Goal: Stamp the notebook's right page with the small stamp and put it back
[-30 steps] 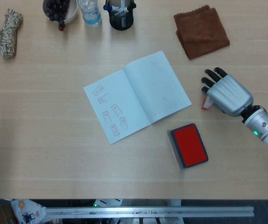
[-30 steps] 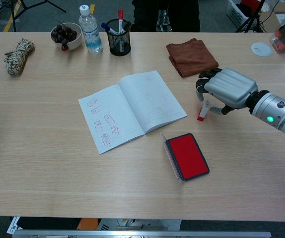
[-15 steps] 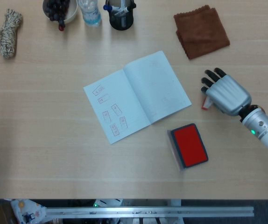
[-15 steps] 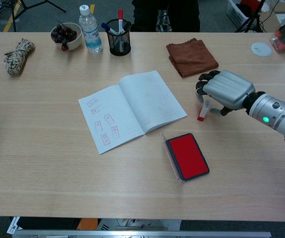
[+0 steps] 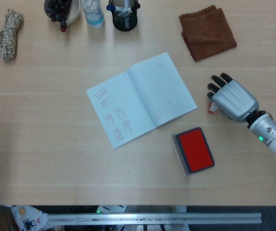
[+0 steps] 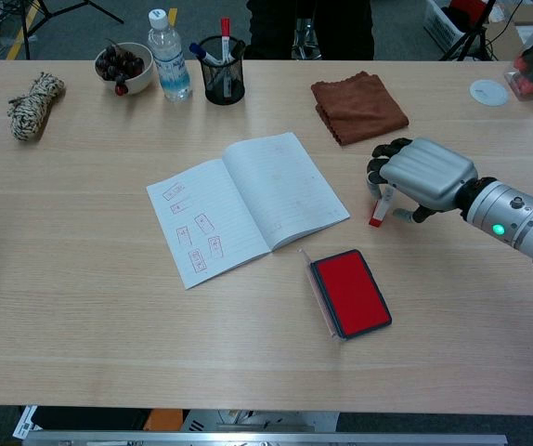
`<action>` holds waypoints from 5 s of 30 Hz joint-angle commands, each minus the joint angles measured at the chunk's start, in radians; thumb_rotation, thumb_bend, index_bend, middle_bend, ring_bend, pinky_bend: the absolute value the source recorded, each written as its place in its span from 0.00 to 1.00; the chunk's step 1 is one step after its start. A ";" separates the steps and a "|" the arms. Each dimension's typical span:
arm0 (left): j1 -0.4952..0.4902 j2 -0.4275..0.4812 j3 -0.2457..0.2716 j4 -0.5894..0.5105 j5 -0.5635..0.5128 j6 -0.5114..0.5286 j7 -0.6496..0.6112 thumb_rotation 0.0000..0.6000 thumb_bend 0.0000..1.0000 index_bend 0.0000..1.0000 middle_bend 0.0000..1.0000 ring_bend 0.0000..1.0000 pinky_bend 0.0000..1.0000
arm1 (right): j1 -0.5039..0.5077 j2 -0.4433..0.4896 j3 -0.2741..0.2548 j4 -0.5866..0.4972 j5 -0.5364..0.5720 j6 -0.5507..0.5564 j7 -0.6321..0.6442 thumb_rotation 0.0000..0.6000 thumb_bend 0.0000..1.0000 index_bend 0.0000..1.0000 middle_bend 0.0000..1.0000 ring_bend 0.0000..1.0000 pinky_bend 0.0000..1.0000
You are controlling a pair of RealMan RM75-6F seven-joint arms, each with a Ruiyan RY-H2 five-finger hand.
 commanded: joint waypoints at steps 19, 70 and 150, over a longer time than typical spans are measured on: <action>0.004 0.002 -0.001 0.005 -0.005 0.004 -0.010 1.00 0.28 0.14 0.11 0.10 0.03 | 0.002 -0.005 -0.004 -0.003 0.011 0.000 -0.012 1.00 0.28 0.48 0.34 0.16 0.19; 0.019 0.012 0.013 0.008 0.016 0.017 -0.029 1.00 0.28 0.14 0.11 0.10 0.03 | 0.147 -0.140 0.109 -0.074 0.178 -0.061 -0.227 1.00 0.37 0.73 0.47 0.25 0.19; 0.023 0.005 0.010 0.033 0.012 0.014 -0.050 1.00 0.28 0.14 0.11 0.10 0.03 | 0.108 -0.130 0.091 -0.028 0.115 0.051 -0.099 1.00 0.51 0.90 0.59 0.34 0.20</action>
